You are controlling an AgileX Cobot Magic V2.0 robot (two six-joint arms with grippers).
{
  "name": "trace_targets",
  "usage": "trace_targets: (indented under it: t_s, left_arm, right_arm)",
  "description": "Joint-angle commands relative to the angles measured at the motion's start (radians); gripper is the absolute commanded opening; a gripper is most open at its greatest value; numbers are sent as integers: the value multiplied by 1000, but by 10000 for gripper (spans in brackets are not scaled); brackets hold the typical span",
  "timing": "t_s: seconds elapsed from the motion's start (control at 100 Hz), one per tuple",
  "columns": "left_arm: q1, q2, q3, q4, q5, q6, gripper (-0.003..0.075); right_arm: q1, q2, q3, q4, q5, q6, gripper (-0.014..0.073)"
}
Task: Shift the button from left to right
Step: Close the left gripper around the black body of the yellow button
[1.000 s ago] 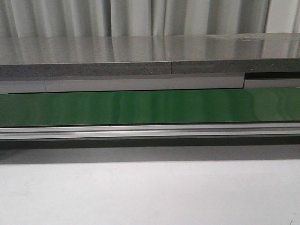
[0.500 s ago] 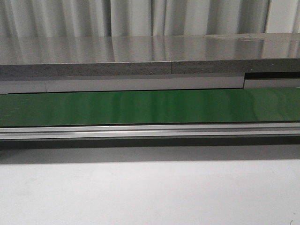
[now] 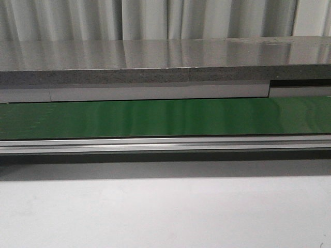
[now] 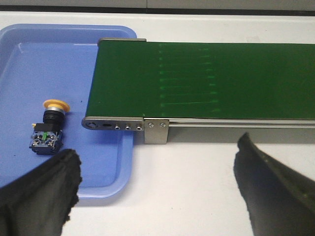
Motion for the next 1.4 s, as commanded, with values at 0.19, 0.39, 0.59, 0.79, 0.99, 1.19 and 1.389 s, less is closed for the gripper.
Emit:
trace_targets:
  t_s: [0.19,0.39,0.59,0.79,0.99,1.19,1.389]
  left_arm:
    - [-3,153,-178,24,41,-13,617]
    - [-3,389,-350,130,114,-13,617]
    - [46,595,-501,159,114,-13,617]
    - [199,750,-603,111,119,55,617]
    - [326,878,-628,38,67,93,617]
    - [422,1006,-628,-28,26,93,617]
    - [435,1094,-628,-39,26,93,617]
  right_arm:
    - [-4,-20,-16,-8,-87,-4,-67]
    - [-4,-20,-16,-8,-87,-4,-67]
    - [-4,-20,-16,-8,-87,-4,-67]
    - [-4,-20,-16,-8,-87,-4,-67]
    - [-4,-20,-16,-8,-87,-4,-67]
    - [-4,-20,-16,-8,-87,-4,-67]
    - [-4,-20,-16,-8,-87,-4,-67]
